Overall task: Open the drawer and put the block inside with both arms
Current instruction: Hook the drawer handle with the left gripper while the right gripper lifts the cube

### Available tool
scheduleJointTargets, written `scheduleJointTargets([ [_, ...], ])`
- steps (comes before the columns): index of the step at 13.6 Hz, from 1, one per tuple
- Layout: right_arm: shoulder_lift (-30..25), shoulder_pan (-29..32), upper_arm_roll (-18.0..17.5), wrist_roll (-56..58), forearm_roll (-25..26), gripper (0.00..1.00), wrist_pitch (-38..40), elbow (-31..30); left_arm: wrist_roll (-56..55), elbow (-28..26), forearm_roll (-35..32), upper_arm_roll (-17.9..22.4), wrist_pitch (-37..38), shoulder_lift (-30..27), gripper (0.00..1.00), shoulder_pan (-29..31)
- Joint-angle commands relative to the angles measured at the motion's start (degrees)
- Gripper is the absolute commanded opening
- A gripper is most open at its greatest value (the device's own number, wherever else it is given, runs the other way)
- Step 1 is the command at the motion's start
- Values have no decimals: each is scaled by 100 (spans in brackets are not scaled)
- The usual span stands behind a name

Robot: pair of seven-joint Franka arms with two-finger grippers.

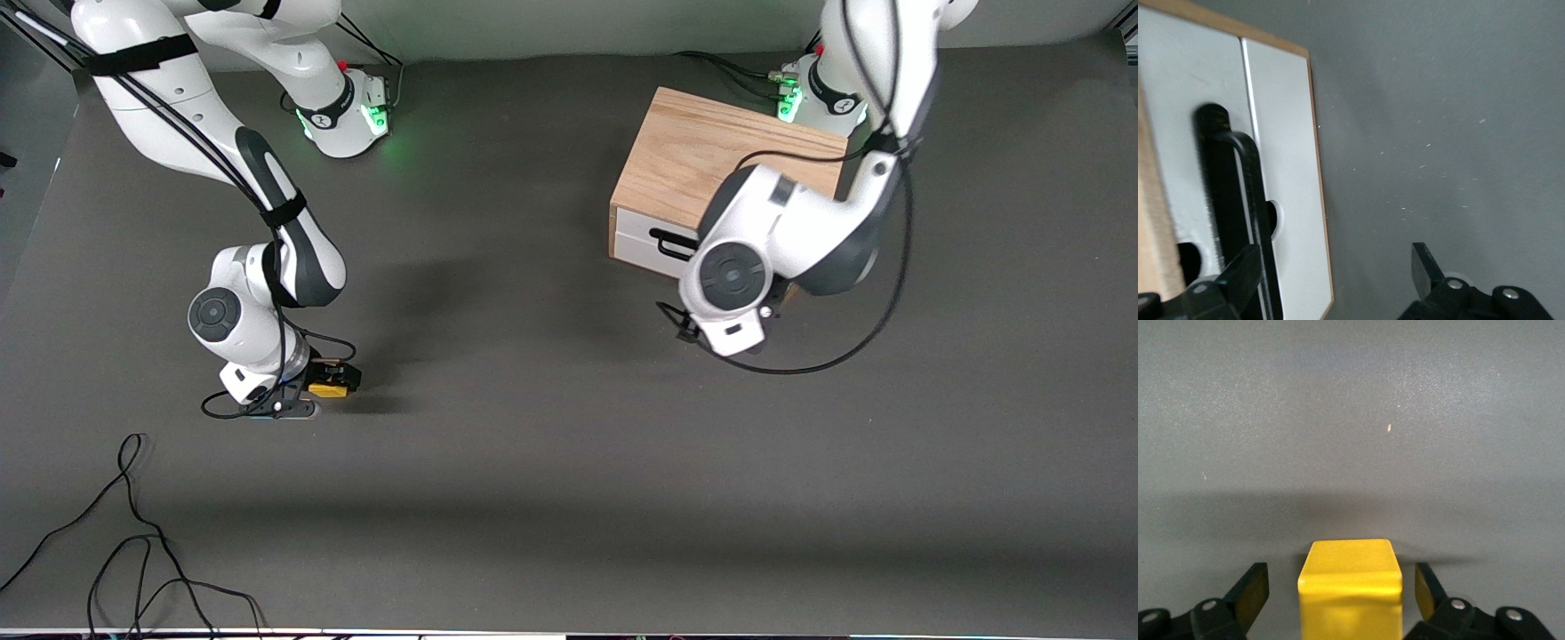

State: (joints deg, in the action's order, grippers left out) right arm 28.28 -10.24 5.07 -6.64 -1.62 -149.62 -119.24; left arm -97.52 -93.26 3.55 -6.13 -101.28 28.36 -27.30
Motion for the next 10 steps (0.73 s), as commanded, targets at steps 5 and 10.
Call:
scheduleJointTargets([
  [5,11,-13,11,-48,-93,31,-68,23,-30,53,-47,68,336,127,100,-56],
  [10,-190,-22,11,-48,-93,31,142,50,-12,62,-56,86,838,56,100,-21],
])
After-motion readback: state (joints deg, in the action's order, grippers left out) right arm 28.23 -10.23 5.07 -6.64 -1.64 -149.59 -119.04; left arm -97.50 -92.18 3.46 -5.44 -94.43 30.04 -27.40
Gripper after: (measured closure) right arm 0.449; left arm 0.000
